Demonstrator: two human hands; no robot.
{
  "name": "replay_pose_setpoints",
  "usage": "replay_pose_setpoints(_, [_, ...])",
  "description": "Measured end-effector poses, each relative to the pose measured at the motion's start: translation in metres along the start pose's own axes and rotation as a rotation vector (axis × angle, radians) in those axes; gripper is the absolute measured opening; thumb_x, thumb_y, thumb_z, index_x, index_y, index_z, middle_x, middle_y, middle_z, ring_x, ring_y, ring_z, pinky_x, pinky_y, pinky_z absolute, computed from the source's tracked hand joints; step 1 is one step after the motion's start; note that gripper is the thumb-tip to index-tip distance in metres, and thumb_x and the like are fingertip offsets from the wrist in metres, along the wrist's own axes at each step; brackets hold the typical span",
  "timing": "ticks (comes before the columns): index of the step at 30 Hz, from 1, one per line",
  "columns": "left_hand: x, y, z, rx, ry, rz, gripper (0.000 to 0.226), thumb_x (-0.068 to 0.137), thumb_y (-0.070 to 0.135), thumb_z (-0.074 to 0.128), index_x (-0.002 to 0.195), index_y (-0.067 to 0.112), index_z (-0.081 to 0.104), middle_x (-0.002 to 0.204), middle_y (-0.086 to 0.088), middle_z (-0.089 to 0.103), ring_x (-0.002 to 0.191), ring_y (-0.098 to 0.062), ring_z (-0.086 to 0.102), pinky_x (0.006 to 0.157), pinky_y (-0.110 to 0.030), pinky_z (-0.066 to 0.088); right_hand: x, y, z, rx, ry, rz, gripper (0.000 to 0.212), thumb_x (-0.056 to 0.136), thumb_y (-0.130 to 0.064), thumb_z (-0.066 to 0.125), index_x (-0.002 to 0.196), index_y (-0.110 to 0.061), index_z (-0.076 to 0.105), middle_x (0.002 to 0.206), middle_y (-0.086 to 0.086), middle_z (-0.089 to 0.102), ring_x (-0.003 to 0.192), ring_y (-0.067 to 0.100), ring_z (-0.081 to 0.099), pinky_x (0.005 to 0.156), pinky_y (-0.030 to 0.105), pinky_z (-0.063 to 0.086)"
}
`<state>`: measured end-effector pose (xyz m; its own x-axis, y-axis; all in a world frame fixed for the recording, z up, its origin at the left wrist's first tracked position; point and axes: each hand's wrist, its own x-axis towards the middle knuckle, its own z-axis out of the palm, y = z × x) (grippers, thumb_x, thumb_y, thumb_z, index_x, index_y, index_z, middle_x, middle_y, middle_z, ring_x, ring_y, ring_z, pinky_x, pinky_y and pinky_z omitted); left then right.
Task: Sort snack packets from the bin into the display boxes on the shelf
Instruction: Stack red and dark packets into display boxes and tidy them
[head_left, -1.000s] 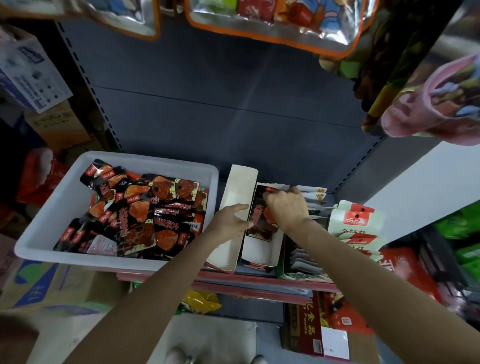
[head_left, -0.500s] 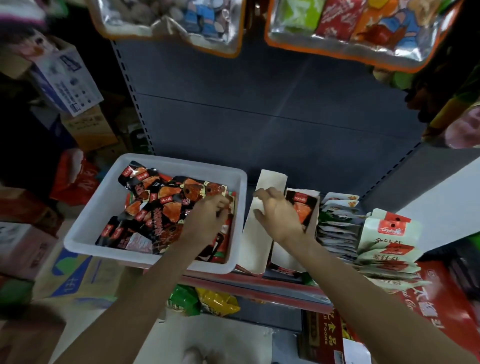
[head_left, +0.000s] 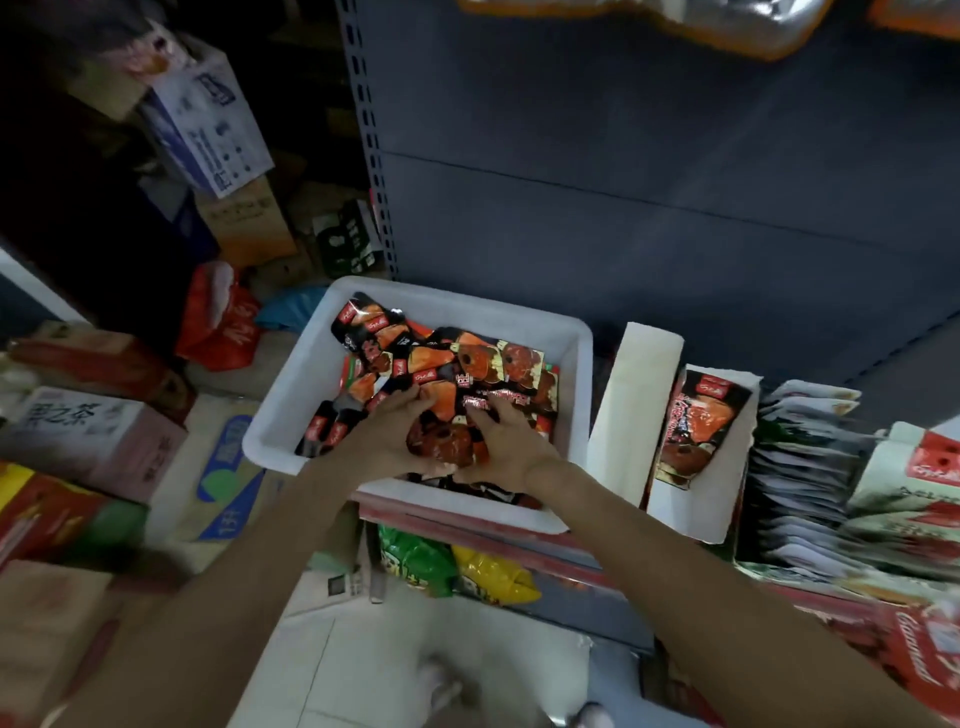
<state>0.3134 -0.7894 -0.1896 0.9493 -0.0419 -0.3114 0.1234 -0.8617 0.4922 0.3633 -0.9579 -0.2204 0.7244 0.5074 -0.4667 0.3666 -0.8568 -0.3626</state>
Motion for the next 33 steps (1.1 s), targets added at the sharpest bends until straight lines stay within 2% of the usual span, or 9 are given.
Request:
replay_pose_setpoints(8, [-0.004,-0.007,0.000,-0.101,0.031,0.015,0.086,0.081,0.021,0.072,0.149,0.011,0.020,0.156,-0.010,0.017,0.144,-0.024,0.016,0.111,-0.025,0.012,0.006,-0.020,-0.005,0.436,0.092,0.101,0.083,0.073,-0.011,0.077,0.144,-0.017,0.034,0.145,0.007,0.016,0.136,0.026,0.015,0.107,0.025,0.024])
replay_pose_setpoints(12, [0.000,-0.003,0.009,-0.118,0.098,0.001,0.090,0.077,0.025,0.077,0.149,0.021,0.023,0.157,-0.005,0.012,0.144,-0.026,0.013,0.115,-0.034,0.014,-0.004,-0.025,-0.012,0.820,0.280,0.067,0.030,0.083,-0.002,0.065,0.105,-0.013,0.050,0.094,-0.004,0.045,0.097,0.013,0.044,0.085,0.025,0.037])
replay_pose_setpoints(15, [0.008,0.012,0.012,-0.219,0.160,0.005,0.100,0.071,0.030,0.081,0.148,0.035,0.017,0.159,-0.002,0.002,0.145,-0.026,0.008,0.117,-0.043,0.016,-0.017,-0.013,-0.027,0.978,0.376,0.065,0.024,0.087,0.005,0.056,0.094,-0.017,0.049,0.082,0.003,0.052,0.084,0.017,0.052,0.078,0.031,0.045])
replay_pose_setpoints(19, [0.021,0.057,0.011,-0.465,0.195,0.101,0.106,0.069,0.020,0.083,0.149,0.034,0.013,0.155,0.002,0.012,0.129,-0.018,0.039,0.107,-0.035,0.039,-0.054,0.026,-0.056,1.132,0.418,0.028,0.029,0.087,0.011,0.052,0.097,-0.016,0.049,0.088,0.006,0.055,0.082,0.015,0.056,0.067,0.020,0.048])
replay_pose_setpoints(22, [0.034,0.101,0.014,-0.630,0.214,0.159,0.095,0.072,0.012,0.080,0.148,0.026,0.024,0.142,0.006,0.026,0.107,-0.013,0.053,0.088,-0.017,0.048,-0.082,0.062,-0.075,1.096,0.463,0.028,0.043,0.083,0.017,0.052,0.105,-0.019,0.047,0.089,0.002,0.052,0.084,0.017,0.056,0.058,0.018,0.048])
replay_pose_setpoints(25, [0.049,0.145,0.023,-0.647,0.190,0.251,0.083,0.073,0.005,0.078,0.143,0.021,0.036,0.135,0.005,0.032,0.100,-0.017,0.056,0.089,-0.019,0.048,-0.107,0.094,-0.090,1.020,0.511,0.002,0.067,0.076,0.018,0.062,0.124,-0.023,0.039,0.103,0.009,0.060,0.095,0.021,0.060,0.065,0.019,0.052])
replay_pose_setpoints(27, [0.055,0.170,0.032,-0.581,0.180,0.337,0.080,0.073,0.001,0.077,0.142,0.018,0.039,0.132,0.007,0.033,0.092,-0.012,0.054,0.085,-0.013,0.047,-0.119,0.111,-0.103,0.939,0.584,0.013,0.079,0.075,0.009,0.070,0.137,-0.023,0.031,0.113,0.004,0.059,0.095,0.012,0.058,0.069,0.011,0.049])
replay_pose_setpoints(30, [0.060,0.199,0.049,-0.533,0.160,0.452,0.079,0.073,-0.005,0.075,0.141,0.015,0.039,0.132,0.007,0.034,0.081,-0.003,0.049,0.081,-0.009,0.045,-0.130,0.138,-0.124,0.821,0.737,0.093,0.065,0.084,-0.010,0.069,0.138,-0.023,0.035,0.091,0.004,0.063,0.075,0.013,0.059,0.066,0.015,0.049])
replay_pose_setpoints(33, [0.066,0.211,0.060,-0.519,0.171,0.460,0.082,0.074,-0.007,0.073,0.143,0.018,0.036,0.136,0.007,0.032,0.083,-0.001,0.050,0.083,-0.008,0.045,-0.132,0.159,-0.136,0.562,0.771,0.132,0.032,0.083,-0.011,0.069,0.113,-0.016,0.058,0.094,0.005,0.064,0.078,0.017,0.057,0.064,0.015,0.043])
